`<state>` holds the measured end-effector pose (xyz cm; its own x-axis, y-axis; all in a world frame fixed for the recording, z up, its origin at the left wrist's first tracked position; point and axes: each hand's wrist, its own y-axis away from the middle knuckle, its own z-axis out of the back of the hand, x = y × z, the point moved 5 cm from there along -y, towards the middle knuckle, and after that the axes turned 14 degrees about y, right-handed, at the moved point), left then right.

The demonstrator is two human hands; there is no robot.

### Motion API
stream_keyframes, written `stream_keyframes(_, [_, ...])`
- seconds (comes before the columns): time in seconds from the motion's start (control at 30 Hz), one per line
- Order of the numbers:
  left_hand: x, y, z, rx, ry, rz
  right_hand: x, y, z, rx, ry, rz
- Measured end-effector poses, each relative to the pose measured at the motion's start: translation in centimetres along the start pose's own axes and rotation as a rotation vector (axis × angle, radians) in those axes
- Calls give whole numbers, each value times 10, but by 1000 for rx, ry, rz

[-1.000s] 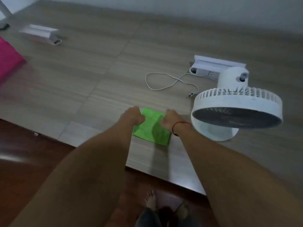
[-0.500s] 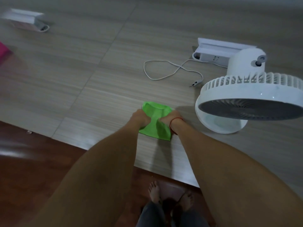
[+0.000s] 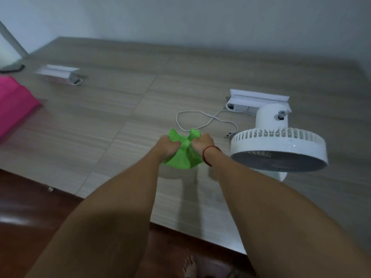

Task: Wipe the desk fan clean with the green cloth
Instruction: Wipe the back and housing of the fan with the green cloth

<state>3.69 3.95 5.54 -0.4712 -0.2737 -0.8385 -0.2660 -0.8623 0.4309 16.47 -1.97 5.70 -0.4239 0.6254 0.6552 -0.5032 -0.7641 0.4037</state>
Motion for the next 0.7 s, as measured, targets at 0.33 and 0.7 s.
stream_keyframes(0.33, [-114,50,-2,-79,199,-198,50,43,120,-244,-111,131])
stream_keyframes(0.7, [-165,111,-82,67,281,-392,-4,93,214,-502,-133,95])
